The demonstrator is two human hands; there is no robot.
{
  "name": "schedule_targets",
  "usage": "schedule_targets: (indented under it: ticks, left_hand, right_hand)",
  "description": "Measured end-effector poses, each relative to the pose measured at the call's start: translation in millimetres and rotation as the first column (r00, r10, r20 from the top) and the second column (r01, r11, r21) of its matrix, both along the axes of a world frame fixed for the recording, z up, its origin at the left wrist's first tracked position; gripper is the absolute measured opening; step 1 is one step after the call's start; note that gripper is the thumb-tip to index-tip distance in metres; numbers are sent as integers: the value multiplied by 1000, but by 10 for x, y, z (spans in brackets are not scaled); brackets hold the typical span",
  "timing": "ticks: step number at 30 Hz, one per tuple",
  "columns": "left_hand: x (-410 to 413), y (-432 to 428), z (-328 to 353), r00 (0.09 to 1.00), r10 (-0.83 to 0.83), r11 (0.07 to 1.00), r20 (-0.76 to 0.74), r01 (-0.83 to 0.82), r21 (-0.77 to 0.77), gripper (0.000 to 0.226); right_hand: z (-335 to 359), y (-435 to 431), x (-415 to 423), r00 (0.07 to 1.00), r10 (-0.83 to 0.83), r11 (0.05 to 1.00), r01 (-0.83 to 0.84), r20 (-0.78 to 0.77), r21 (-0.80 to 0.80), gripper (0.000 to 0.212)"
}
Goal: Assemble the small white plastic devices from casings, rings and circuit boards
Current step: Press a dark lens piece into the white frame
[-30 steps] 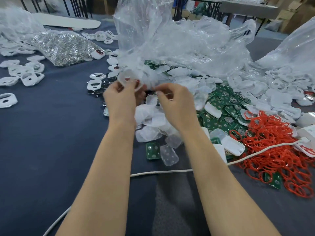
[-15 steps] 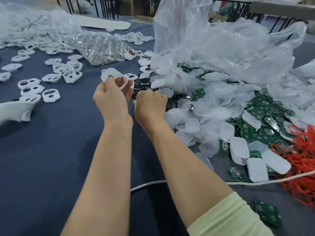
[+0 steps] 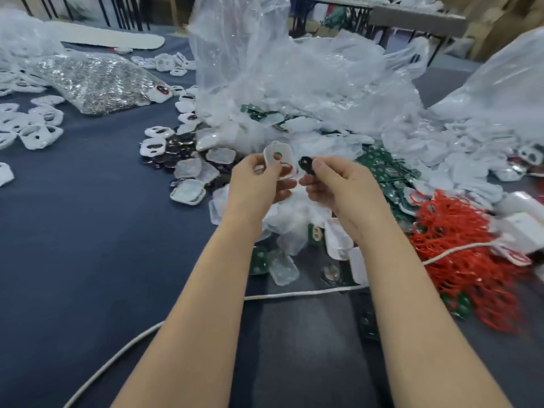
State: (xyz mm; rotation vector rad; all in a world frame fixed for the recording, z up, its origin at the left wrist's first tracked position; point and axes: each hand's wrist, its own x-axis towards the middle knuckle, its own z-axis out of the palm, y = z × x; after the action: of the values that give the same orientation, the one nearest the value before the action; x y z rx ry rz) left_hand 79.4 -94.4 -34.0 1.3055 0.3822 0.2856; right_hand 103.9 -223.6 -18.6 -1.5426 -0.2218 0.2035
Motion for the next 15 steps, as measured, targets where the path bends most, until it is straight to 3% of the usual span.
schedule_targets:
  ticks: [6,15]
  left_hand:
    - [6,-178,-68,989,-147,989,-9,147,-37,23]
    - [14,-156,-69,994,-107,993,17,107,-44,27]
  right_hand:
    - [-175,-180,-30,995,-86,996,86,43,20,13]
    - [-176,-132,-18,979,-131,991,134,154,-7,14]
